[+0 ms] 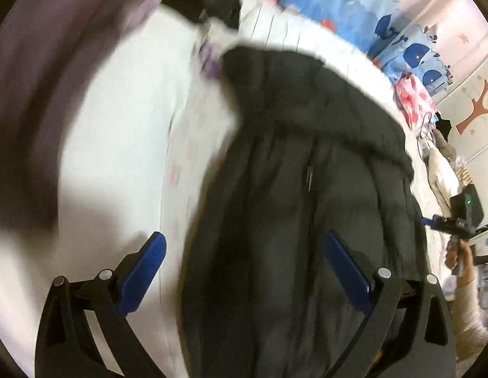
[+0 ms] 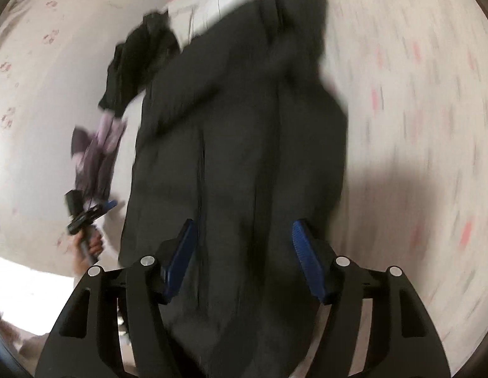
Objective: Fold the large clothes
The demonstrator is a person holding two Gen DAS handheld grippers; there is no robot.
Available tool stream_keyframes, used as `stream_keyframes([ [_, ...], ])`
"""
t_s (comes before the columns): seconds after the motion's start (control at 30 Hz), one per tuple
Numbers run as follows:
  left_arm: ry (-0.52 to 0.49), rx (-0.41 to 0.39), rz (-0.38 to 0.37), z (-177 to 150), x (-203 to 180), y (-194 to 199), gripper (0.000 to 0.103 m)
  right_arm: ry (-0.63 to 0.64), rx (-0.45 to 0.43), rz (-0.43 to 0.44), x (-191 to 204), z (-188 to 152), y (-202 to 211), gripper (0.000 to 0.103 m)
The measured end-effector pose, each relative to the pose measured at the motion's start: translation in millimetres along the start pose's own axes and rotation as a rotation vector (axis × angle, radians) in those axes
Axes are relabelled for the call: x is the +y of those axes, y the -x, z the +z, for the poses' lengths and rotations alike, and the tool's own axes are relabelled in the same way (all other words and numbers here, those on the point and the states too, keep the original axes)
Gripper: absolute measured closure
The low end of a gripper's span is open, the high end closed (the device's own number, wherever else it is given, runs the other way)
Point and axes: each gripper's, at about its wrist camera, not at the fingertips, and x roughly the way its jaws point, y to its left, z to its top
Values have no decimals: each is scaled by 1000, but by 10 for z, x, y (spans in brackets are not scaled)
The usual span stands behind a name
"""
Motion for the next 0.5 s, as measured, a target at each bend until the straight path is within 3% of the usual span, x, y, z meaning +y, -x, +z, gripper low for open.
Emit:
stream_keyframes([
  [0.17, 28, 62, -19, -621, 23, -98, 7, -59, 47, 93, -111, -562, 55, 40],
  [0.27, 59, 83, -88, -872, -11, -74, 7, -65, 76, 134, -115, -671, 106, 36],
  [0.37, 37, 66, -106, -1022, -60, 18, 7, -47, 118, 130, -62, -808, 55, 32],
  [0.5, 89, 117, -79, -1111, 57, -81, 7, -35, 140, 164, -97, -908, 37, 26],
])
